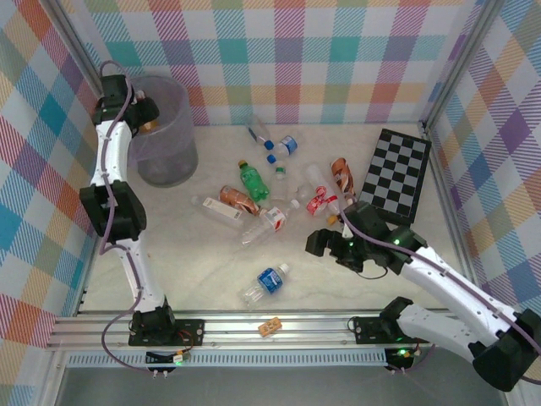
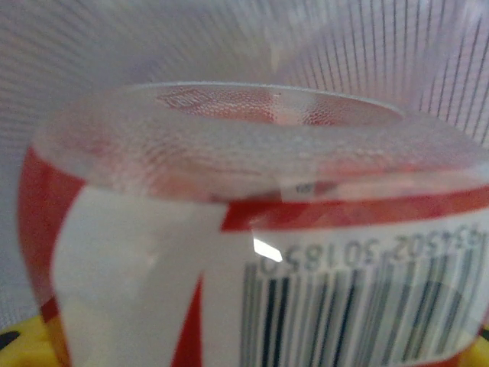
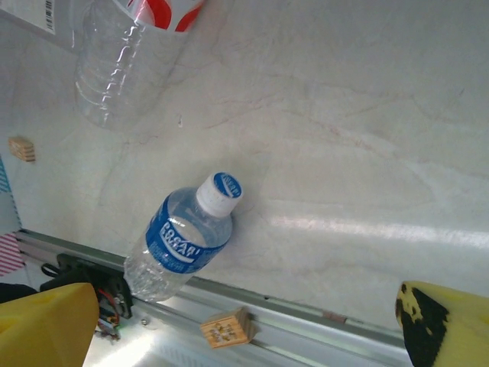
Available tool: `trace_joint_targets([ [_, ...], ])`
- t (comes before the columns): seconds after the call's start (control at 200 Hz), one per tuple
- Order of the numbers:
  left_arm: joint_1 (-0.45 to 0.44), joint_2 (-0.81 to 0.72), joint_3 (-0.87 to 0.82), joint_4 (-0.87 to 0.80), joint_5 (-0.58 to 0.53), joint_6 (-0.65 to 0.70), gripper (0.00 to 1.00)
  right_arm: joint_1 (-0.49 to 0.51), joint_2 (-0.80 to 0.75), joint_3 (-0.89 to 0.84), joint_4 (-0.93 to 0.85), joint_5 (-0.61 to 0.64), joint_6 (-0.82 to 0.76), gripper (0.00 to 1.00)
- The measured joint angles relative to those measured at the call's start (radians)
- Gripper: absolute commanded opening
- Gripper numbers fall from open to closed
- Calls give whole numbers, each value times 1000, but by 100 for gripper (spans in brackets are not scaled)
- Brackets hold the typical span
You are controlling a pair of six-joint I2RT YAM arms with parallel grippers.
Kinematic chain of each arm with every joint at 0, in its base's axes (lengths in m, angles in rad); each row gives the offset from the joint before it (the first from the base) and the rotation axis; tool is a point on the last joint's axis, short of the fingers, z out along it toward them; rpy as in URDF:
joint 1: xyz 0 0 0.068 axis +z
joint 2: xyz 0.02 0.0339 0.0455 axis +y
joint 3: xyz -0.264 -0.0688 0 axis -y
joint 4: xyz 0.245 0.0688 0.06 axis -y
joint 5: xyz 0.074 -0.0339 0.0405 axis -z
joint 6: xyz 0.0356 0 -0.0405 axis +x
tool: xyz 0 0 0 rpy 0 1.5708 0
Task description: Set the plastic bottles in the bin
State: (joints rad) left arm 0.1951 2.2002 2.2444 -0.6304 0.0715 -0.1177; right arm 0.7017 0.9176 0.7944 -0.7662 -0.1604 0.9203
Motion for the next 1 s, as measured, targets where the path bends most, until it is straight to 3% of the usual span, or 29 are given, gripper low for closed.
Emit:
trace_joint_targets([
  [0.1, -17, 26, 24, -51, 16, 75, 52, 40, -44, -15, -8, 31, 80, 99],
  [0.28, -40, 63, 59, -109, 42, 139, 81, 46, -45, -35, -18, 88, 150, 99],
  [0.495, -48, 74, 62, -128, 40, 164, 99, 46, -39, -37, -50, 162, 157, 100],
  [0.76, -48, 73, 64, -127, 40, 167, 100, 46, -85, -130, 12, 151, 220, 100],
  [1.0, -50, 35, 64, -127, 39, 169, 100, 61, 55, -134, 16, 101, 286, 100],
])
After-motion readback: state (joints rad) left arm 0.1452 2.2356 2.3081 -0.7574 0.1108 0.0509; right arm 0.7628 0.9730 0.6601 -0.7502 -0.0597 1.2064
